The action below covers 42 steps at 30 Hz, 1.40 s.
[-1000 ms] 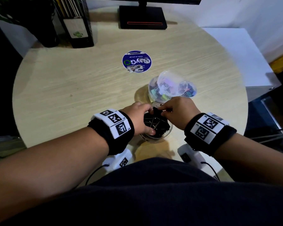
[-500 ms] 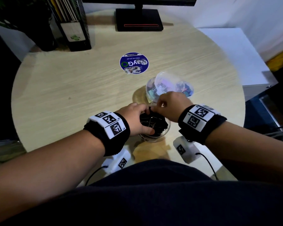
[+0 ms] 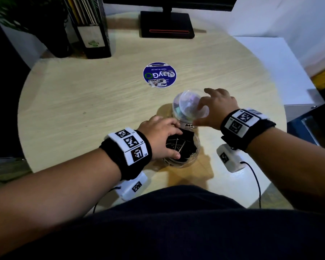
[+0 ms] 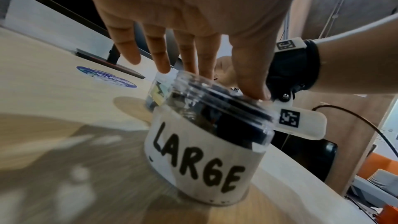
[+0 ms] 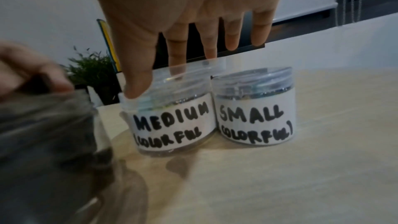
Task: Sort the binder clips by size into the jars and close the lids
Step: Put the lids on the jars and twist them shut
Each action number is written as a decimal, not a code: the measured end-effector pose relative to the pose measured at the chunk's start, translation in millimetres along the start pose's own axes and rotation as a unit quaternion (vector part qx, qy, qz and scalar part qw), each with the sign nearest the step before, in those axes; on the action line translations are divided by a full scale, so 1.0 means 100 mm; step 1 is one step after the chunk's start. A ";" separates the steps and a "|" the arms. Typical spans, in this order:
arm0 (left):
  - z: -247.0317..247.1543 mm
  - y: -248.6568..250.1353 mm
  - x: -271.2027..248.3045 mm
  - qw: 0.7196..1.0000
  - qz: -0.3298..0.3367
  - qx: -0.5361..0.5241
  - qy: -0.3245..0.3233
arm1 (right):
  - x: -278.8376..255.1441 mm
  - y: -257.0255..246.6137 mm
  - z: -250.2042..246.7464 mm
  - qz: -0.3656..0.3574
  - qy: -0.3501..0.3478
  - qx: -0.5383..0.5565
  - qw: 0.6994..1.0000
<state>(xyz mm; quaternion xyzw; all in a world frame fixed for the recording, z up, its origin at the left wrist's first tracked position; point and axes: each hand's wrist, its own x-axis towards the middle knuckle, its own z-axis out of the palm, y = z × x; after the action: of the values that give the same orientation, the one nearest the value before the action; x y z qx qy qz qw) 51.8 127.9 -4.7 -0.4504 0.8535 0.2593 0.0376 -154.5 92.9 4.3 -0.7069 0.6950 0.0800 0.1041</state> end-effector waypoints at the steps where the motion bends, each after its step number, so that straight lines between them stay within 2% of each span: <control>1: 0.01 -0.01 0.00 1.000 0.000 0.000 0.002 | -0.02 0.00 0.02 -0.014 0.002 -0.008 1.000; 4: 0.01 -0.01 0.01 1.000 0.005 0.007 0.004 | -0.09 0.02 0.07 -0.054 0.053 0.022 0.997; 6: 0.02 -0.02 0.01 1.000 0.006 -0.006 0.002 | -0.14 0.03 0.07 -0.050 0.109 0.121 0.985; 8: 0.03 -0.06 0.00 0.998 -0.005 -0.066 0.023 | -0.21 0.00 0.01 -0.012 0.164 0.270 0.949; 10: 0.05 -0.11 -0.02 0.986 -0.029 -0.144 0.077 | -0.32 -0.05 -0.06 0.000 0.188 0.428 0.884; 11: 0.05 -0.13 -0.02 0.981 -0.042 -0.163 0.100 | -0.37 -0.08 -0.08 -0.002 0.186 0.487 0.853; 12: 0.04 -0.15 -0.02 0.979 -0.054 -0.163 0.110 | -0.41 -0.12 -0.09 -0.002 0.173 0.523 0.834; 13: 0.04 -0.16 -0.01 0.980 -0.066 -0.155 0.110 | -0.43 -0.16 -0.08 0.003 0.148 0.535 0.832; 16: 0.03 -0.16 -0.01 0.977 -0.098 -0.168 0.090 | -0.43 -0.25 0.03 0.018 0.047 0.472 0.880; 18: 0.06 -0.15 0.00 0.969 -0.115 -0.194 0.098 | -0.43 -0.29 0.14 0.014 -0.001 0.351 0.936; 20: 0.10 -0.16 0.00 0.961 -0.131 -0.220 0.108 | -0.46 -0.31 0.23 -0.012 -0.029 0.245 0.969; 24: 0.14 -0.18 -0.01 0.933 -0.156 -0.306 0.110 | -0.66 -0.46 0.32 -0.104 -0.051 0.155 0.981; 27: 0.13 -0.16 -0.04 0.925 -0.159 -0.328 0.109 | -0.69 -0.55 0.40 -0.138 -0.059 0.079 0.986; 34: 0.03 -0.15 -0.06 0.958 -0.156 -0.234 0.062 | -0.56 -0.53 0.44 -0.174 -0.051 0.053 0.982; 38: 0.03 -0.14 -0.05 0.958 -0.162 -0.226 0.063 | -0.56 -0.52 0.49 -0.182 -0.018 0.022 0.983; 42: 0.05 -0.15 -0.05 0.954 -0.162 -0.242 0.069 | -0.56 -0.57 0.48 -0.174 -0.014 -0.017 0.985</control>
<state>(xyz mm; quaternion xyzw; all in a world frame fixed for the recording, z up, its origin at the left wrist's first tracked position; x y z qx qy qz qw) 66.1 127.0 -13.9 -0.5955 0.6812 0.4163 -0.0901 -96.9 160.1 -25.2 -0.8173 0.5588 0.0823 0.1142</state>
